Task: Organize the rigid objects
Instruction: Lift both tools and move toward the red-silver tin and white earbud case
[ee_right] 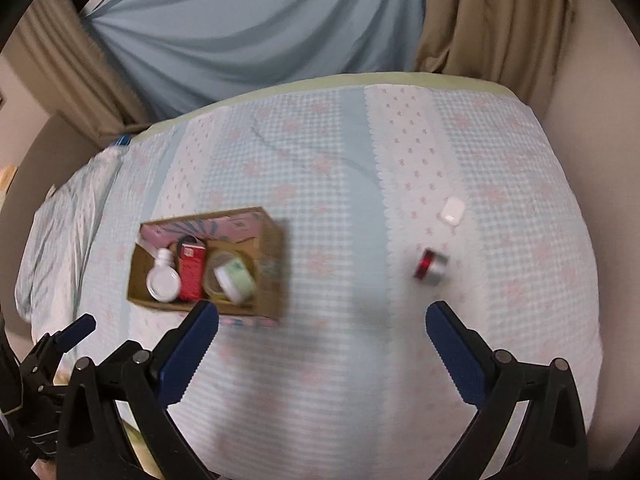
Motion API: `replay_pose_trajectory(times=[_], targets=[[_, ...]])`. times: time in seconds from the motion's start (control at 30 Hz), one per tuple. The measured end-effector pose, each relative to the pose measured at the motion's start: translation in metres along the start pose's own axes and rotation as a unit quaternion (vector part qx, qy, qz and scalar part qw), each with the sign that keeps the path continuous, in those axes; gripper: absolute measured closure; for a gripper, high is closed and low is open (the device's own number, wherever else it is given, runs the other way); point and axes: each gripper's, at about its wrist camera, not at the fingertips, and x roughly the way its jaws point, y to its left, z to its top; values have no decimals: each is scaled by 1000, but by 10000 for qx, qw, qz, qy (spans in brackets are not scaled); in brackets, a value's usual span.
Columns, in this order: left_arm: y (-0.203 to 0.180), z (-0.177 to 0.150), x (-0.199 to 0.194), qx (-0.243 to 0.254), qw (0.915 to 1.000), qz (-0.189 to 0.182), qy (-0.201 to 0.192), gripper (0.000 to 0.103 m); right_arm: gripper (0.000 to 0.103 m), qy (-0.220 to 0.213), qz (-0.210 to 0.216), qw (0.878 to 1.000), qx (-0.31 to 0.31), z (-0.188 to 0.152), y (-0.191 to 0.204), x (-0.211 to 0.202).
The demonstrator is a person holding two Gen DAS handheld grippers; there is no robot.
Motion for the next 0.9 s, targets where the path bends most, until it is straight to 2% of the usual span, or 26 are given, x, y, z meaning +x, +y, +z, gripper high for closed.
replay_pose_trajectory(times=[0.1,0.3,0.47,0.6,0.8,0.9], targets=[[-51,-11,16,-21,10000,26,46,0,0,13,0,9986,-526,7,-39,-2],[-127,-13,51,221,9995,-82,186,0,0,-19,69,9936,-1130,22,-108,7],[-172,-8,97,346,9980,-477,246,0,0,59,156,9864,-1637,31,-144,36],[-205,-11,147,674,9956,-637,149,0,0,75,241,9775,-2093,37,-174,76],[-229,-17,228,1004,9927,-641,185,0,0,-4,374,9709,-2364,50,-217,149],[-235,-21,264,1122,9908,-704,262,3,0,-102,325,9615,-2728,53,-224,180]])
